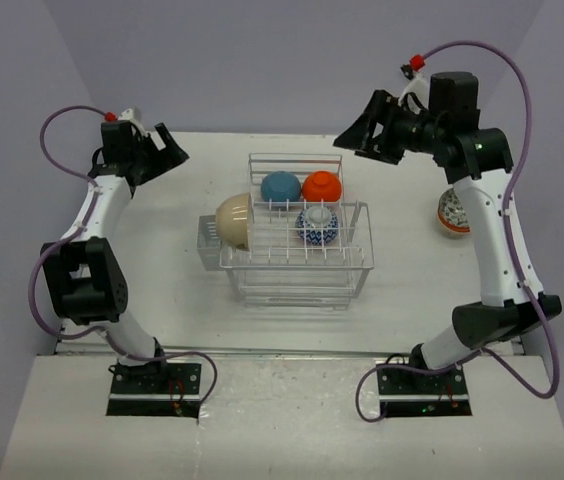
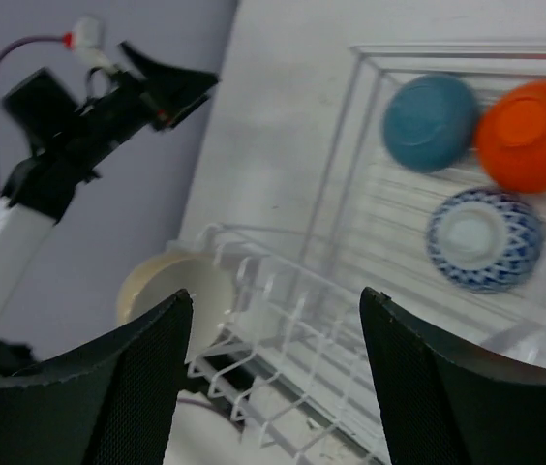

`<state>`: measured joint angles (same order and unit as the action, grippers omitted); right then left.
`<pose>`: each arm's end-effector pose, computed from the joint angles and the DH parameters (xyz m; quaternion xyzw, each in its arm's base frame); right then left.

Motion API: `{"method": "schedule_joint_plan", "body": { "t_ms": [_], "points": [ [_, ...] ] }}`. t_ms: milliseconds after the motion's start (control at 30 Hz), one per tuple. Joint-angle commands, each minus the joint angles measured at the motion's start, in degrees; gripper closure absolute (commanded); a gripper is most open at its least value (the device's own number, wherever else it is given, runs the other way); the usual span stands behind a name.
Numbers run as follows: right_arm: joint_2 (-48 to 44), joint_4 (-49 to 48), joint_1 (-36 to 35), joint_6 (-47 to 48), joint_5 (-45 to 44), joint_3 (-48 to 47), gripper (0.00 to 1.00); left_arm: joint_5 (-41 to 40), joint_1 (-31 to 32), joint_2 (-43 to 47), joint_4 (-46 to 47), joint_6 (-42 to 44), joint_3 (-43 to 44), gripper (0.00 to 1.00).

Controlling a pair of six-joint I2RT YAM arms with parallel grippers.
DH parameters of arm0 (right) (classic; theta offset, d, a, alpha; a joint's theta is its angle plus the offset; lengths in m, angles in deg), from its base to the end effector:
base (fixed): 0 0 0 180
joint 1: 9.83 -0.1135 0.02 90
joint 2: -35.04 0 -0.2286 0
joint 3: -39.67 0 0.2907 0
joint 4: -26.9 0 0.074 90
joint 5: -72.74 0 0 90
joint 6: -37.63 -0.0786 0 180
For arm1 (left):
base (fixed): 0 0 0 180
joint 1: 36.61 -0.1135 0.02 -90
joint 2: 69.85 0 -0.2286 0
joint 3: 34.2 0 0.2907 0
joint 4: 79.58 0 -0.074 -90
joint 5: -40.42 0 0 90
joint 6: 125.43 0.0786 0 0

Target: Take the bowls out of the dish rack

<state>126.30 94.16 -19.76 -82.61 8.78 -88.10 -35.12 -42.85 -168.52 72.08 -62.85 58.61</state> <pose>0.3713 0.1000 0.4411 0.0397 0.8533 0.3493 0.3851 0.4672 0.0313 0.2254 -0.1975 0.8562 -0.1946 0.4359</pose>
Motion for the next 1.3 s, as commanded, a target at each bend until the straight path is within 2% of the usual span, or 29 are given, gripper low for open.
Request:
{"method": "schedule_joint_plan", "body": {
  "t_ms": [0,167,267,567,900,1267],
  "points": [
    [-3.7,-8.6,-4.2,-6.8,18.8,3.9,0.29,0.1,0.2,5.2,-1.2,0.6,-1.5,0.02],
    [-7.9,-17.9,-10.8,-11.8,22.9,12.6,0.16,1.1,0.2,7.7,-2.0,0.7,-2.9,0.02],
    [-8.5,-21.6,-16.1,-14.4,24.2,15.5,0.13,1.1,0.2,9.1,-2.0,0.7,-4.0,0.02],
    [-3.1,-24.0,-22.4,-16.0,23.7,13.6,0.14,1.5,0.2,10.3,-1.9,0.8,-5.1,0.02],
    [3.0,-27.0,-25.5,-18.0,24.3,11.9,0.16,1.3,0.2,9.5,-2.2,1.3,-3.5,0.02],
    [4.9,-35.4,-28.7,-24.8,25.5,14.7,0.24,1.0,0.1,8.9,-2.4,1.9,-2.9,0.02]
  ]
}}
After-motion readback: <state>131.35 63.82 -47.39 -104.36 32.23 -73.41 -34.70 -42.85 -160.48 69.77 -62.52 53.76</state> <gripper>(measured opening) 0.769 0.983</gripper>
